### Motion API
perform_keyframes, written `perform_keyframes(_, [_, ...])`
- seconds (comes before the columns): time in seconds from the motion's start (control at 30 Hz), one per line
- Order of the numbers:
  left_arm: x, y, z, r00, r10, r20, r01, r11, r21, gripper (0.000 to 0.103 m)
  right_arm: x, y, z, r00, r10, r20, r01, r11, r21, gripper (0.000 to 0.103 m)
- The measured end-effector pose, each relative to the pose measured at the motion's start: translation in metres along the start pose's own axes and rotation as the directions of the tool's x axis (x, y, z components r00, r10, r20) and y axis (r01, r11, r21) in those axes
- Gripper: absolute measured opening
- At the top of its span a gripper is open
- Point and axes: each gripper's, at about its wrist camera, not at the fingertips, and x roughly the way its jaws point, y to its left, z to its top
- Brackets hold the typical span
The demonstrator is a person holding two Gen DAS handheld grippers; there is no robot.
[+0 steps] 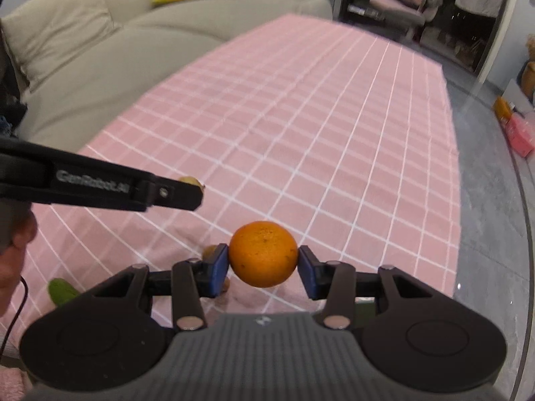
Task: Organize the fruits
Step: 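Grasp the orange with the right tool while the left tool grasps a longan, then carry the orange and longan into the colander and release both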
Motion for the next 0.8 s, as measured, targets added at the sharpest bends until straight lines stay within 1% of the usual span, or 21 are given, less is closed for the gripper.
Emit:
perform_keyframes(0.1, [-0.013, -0.015, -0.005, 1.000, -0.022, 0.012, 0.022, 0.999, 0.035, 0.027, -0.025, 0.002, -0.006, 0.999, -0.018, 0.041, 0.017, 1.000, 0.010, 0.042])
perform_keyframes(0.2, [-0.024, -0.032, -0.013, 0.998, -0.062, 0.010, 0.062, 0.996, 0.071, 0.027, -0.048, 0.002, -0.018, 0.996, -0.048, 0.072, 0.046, 0.999, 0.026, 0.042])
perform_keyframes(0.3, [-0.028, -0.052, -0.020, 0.996, -0.091, -0.004, 0.091, 0.988, 0.125, 0.027, -0.067, 0.002, -0.032, 0.992, -0.087, 0.089, 0.085, 0.996, 0.027, 0.042])
perform_keyframes(0.4, [-0.030, -0.074, -0.030, 0.992, -0.124, -0.033, 0.128, 0.975, 0.184, 0.027, -0.082, 0.000, -0.051, 0.989, -0.119, 0.090, 0.117, 0.993, 0.029, 0.042])
perform_keyframes(0.47, [-0.029, -0.089, -0.037, 0.988, -0.145, -0.055, 0.154, 0.963, 0.219, 0.027, -0.092, -0.003, -0.066, 0.986, -0.147, 0.083, 0.144, 0.989, 0.043, 0.042])
perform_keyframes(0.53, [-0.026, -0.105, -0.046, 0.984, -0.158, -0.084, 0.175, 0.947, 0.270, 0.027, -0.098, -0.008, -0.078, 0.984, -0.165, 0.070, 0.160, 0.985, 0.068, 0.042])
perform_keyframes(0.67, [-0.015, -0.134, -0.066, 0.973, -0.170, -0.154, 0.214, 0.915, 0.343, 0.027, -0.104, -0.017, -0.105, 0.981, -0.195, 0.028, 0.191, 0.976, 0.101, 0.042])
perform_keyframes(0.8, [-0.004, -0.153, -0.086, 0.959, -0.173, -0.223, 0.252, 0.881, 0.401, 0.027, -0.106, -0.022, -0.126, 0.979, -0.203, -0.008, 0.202, 0.971, 0.127, 0.042])
